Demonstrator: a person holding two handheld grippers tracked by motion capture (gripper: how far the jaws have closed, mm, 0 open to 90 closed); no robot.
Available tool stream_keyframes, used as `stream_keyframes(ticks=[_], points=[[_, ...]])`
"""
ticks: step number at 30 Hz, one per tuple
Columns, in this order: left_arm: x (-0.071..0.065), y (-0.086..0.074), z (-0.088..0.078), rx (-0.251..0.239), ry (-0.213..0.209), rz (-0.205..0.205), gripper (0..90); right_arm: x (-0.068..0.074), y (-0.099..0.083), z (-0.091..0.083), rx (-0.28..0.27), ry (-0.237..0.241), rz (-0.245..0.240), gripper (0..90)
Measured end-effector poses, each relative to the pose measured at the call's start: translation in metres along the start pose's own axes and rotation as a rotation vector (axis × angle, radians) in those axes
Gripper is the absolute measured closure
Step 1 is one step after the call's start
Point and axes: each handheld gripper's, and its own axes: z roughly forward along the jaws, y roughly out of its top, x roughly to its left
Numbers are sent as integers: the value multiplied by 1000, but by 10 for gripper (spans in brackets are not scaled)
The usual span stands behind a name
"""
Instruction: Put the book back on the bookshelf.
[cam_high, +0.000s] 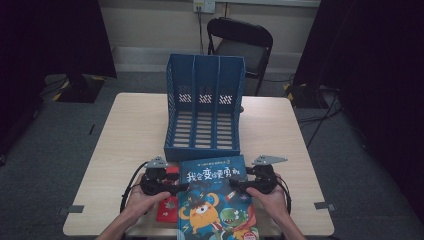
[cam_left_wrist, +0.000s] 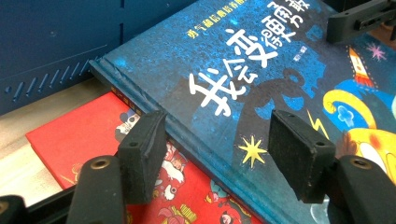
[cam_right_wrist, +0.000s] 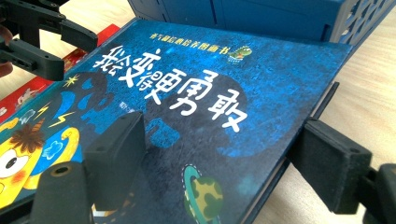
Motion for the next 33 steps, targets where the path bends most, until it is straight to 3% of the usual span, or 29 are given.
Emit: stream_keyframes(ticks=[8, 11, 16, 20, 23, 27, 31, 33], points=[[-2, 0, 0, 2, 7, 3, 349, 4, -5, -4, 50, -62, -39, 217], [-2, 1, 1, 1, 1, -7, 343, 2, -10, -10, 31, -35, -38, 253], [-2, 0, 1, 1, -12, -8, 344, 11, -11, -21, -14, -39, -62, 261], [-1, 1, 1, 4, -21, -6, 344, 12, -13, -24, -6, -36, -67, 264], [-1, 1, 1, 8, -17, 0, 362, 9, -15, -22, 3, -24, -51, 262], [0, 1, 1, 8, -20, -4, 372, 2, -13, -15, -1, 27, -17, 241], [1, 2, 1, 7, -17, -2, 377, 1, -6, -7, -10, 7, -22, 198], [1, 2, 1, 14, -19, 3, 378, 0, -3, -3, -12, 21, -18, 182]])
